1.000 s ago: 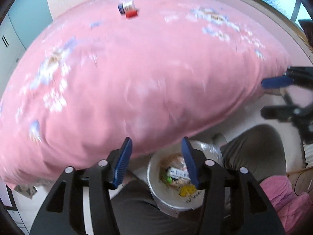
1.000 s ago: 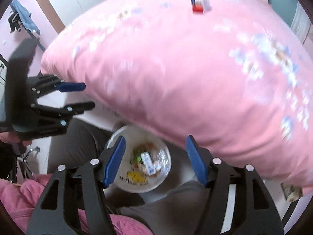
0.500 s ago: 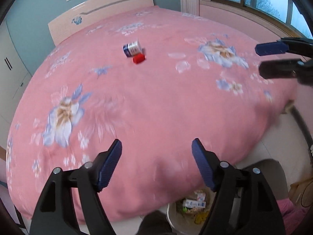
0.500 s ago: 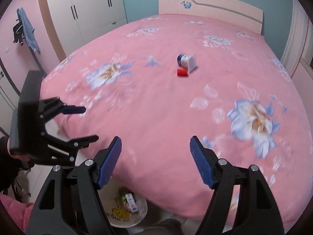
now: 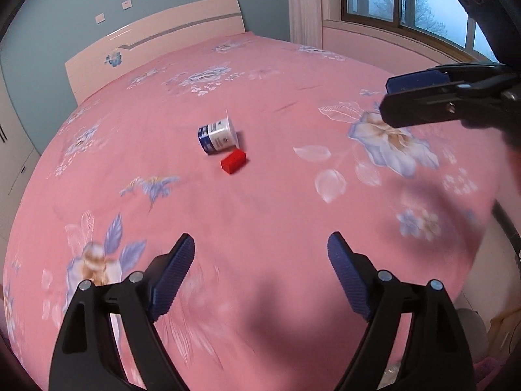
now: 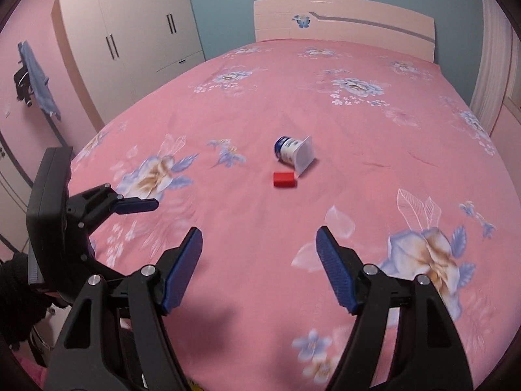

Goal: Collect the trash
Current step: 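Grasp the white yogurt cup with the right tool while the left tool grasps the red block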

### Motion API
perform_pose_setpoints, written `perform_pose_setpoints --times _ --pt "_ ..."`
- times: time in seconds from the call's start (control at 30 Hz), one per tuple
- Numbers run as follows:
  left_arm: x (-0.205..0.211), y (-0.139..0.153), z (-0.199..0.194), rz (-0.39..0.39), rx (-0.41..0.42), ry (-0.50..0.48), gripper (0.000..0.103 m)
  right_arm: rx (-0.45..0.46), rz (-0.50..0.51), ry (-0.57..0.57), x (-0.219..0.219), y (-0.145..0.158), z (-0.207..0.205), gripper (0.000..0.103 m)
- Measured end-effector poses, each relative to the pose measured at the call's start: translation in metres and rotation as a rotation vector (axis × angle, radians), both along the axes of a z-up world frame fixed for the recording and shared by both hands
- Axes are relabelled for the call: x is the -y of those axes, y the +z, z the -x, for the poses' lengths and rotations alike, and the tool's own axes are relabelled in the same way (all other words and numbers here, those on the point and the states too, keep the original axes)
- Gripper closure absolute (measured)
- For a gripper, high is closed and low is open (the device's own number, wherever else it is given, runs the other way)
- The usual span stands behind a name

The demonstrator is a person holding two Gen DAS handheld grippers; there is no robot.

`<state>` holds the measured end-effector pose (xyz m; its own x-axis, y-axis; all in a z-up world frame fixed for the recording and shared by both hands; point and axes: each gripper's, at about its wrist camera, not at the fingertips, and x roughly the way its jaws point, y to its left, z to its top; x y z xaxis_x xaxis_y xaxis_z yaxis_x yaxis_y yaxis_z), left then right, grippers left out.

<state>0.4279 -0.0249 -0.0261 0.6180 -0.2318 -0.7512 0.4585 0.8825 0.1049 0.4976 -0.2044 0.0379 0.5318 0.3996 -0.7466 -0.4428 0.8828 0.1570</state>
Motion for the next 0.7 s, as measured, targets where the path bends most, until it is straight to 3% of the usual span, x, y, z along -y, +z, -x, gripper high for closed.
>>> perform_pose_setpoints --times 0.33,0.7 --pt "0.008 -0.044 -0.082 -0.022 -0.046 -0.016 0.017 -0.068 -0.034 -0.002 -0.013 -0.046 -0.092 0.031" --pt "0.012 -0.077 -0.151 0.044 -0.082 -0.048 0.017 -0.138 -0.087 0.005 -0.036 -0.101 -0.182 0.031"
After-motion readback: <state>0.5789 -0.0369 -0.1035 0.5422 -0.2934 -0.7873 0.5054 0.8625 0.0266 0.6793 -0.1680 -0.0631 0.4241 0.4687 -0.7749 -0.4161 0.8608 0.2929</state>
